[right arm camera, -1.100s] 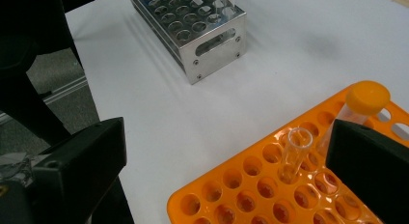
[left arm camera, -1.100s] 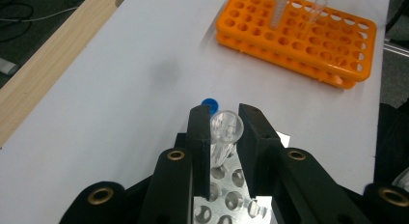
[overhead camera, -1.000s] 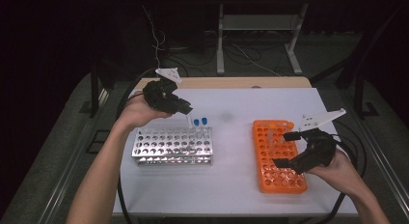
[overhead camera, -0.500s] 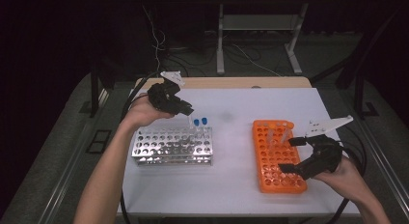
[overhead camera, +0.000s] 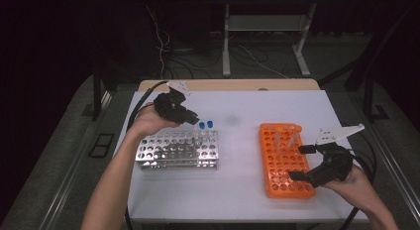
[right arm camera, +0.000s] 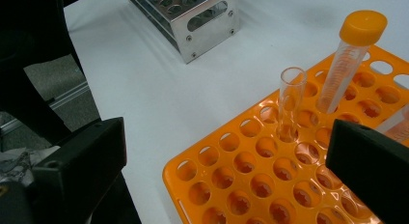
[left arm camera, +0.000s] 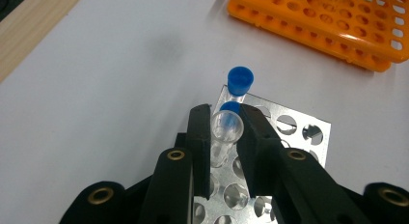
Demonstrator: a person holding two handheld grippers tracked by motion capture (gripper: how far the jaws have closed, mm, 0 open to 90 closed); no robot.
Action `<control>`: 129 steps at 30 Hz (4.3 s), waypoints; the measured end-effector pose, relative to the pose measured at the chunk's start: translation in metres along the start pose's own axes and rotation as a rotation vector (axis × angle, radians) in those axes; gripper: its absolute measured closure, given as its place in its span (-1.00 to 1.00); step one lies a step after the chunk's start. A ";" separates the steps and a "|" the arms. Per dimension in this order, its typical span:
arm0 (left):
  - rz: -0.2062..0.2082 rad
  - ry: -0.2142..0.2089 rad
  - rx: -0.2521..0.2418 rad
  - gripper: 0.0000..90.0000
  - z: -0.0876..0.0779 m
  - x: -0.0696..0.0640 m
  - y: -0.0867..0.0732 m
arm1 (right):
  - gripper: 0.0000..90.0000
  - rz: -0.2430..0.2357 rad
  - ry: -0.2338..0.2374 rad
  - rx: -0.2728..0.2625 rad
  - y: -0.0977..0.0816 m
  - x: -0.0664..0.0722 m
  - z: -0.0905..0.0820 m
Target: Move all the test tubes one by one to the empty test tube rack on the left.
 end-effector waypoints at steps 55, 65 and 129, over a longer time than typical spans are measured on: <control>-0.062 -0.002 -0.130 -0.86 -0.030 -0.070 -0.009 | -0.85 -0.002 -0.060 0.096 0.006 -0.025 0.037; -0.069 -0.004 -0.150 -1.00 -0.021 -0.085 -0.018 | -0.46 -0.037 -0.080 0.123 0.009 -0.028 0.048; 0.025 -0.048 -0.140 -1.00 0.001 -0.116 -0.002 | 0.66 -0.198 -0.068 0.104 0.070 0.026 0.041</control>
Point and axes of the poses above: each handheld gripper's, and its own axes: z roughly forward along the jaws, y roughly out of its top, x roughly to its left, the point moved 5 cm from there along z, roughly forward along the jaws, and after that the axes turned 12 degrees about x, right-handed, at the moved point
